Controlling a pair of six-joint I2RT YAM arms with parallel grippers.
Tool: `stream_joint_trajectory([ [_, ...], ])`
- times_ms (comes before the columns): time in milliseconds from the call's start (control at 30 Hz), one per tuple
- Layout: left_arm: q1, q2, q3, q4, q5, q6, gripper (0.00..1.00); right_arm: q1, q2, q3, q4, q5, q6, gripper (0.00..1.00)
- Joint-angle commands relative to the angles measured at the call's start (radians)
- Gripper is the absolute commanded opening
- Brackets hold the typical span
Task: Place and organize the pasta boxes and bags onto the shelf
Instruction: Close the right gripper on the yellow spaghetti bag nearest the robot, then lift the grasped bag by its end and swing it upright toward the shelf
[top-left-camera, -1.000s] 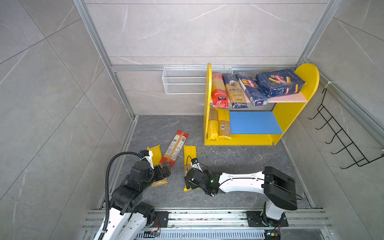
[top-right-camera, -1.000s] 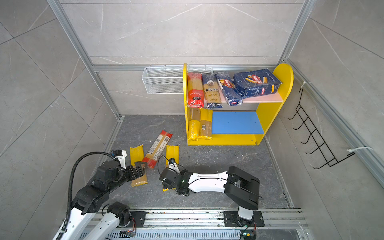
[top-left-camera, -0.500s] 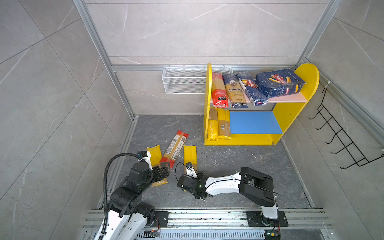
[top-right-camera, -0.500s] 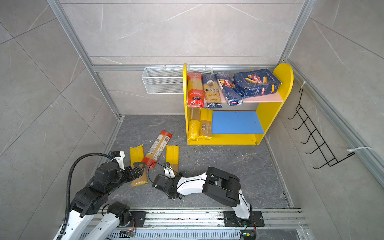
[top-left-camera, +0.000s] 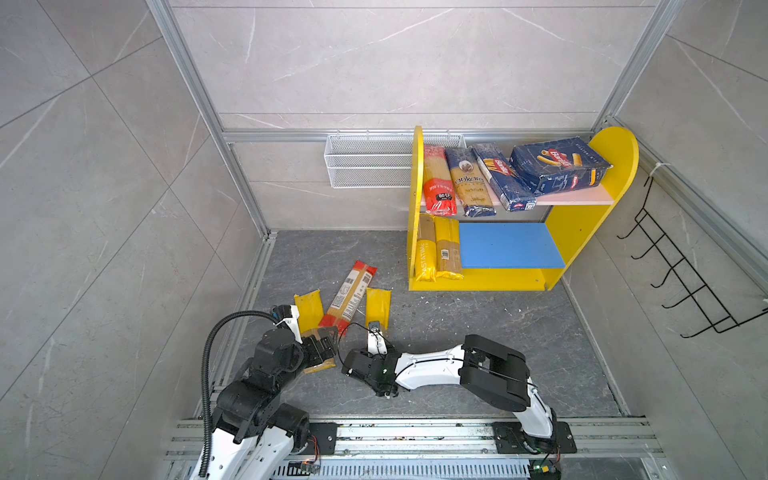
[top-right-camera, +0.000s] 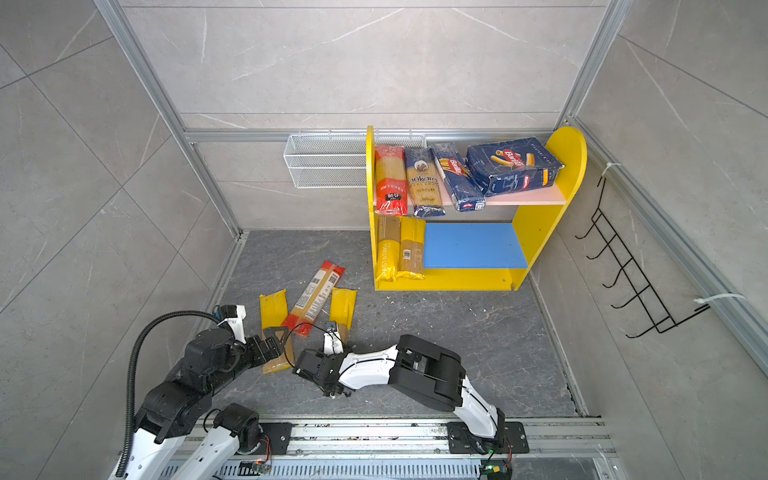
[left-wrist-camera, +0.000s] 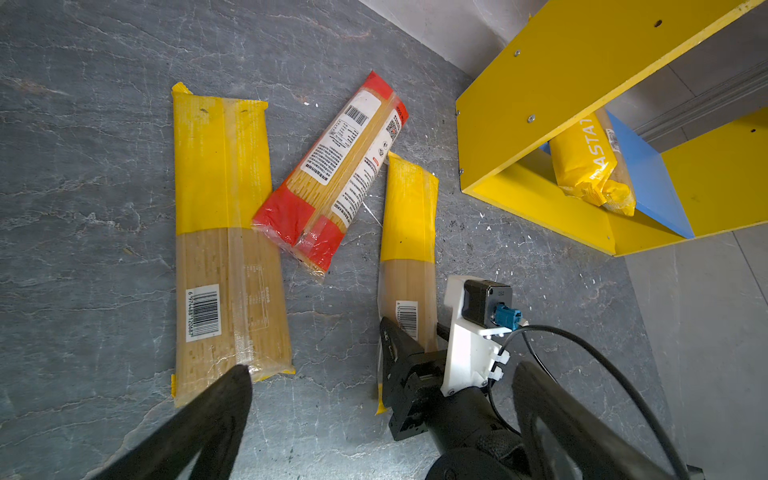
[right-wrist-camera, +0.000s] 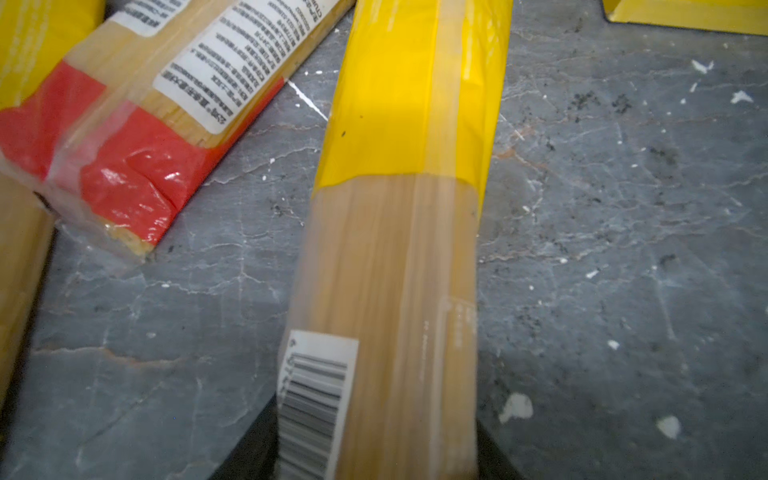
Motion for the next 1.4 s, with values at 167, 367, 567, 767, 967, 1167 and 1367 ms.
stream_joint_trajectory([
  [167, 0.004, -0.032, 0.006, -0.016, -0.009, -0.01, 1.0, -0.054, -0.081, -0.352, 0.224, -0.344, 0.054, 0.32],
  [367, 0.005, -0.007, 0.013, -0.014, -0.003, -0.009, 1.0, -0.11, -0.188, -0.576, 0.513, -0.464, 0.102, 0.24],
  [567, 0.004, 0.027, 0.017, -0.004, -0.005, -0.013, 1.0, -0.11, -0.28, -0.656, 0.612, -0.485, 0.091, 0.19],
  [767, 0.005, 0.054, 0.026, 0.007, 0.004, -0.021, 1.0, -0.11, -0.402, -0.71, 0.634, -0.49, 0.07, 0.19],
  [967, 0.005, 0.091, 0.023, 0.03, 0.014, -0.03, 1.0, -0.11, -0.547, -0.738, 0.603, -0.504, 0.001, 0.19],
  [1167, 0.004, 0.115, 0.024, 0.051, 0.015, -0.033, 1.0, -0.11, -0.688, -0.775, 0.579, -0.552, -0.036, 0.18],
  [1367, 0.004, 0.13, 0.021, 0.07, 0.029, -0.04, 1.0, -0.11, -0.807, -0.813, 0.566, -0.579, -0.048, 0.19],
])
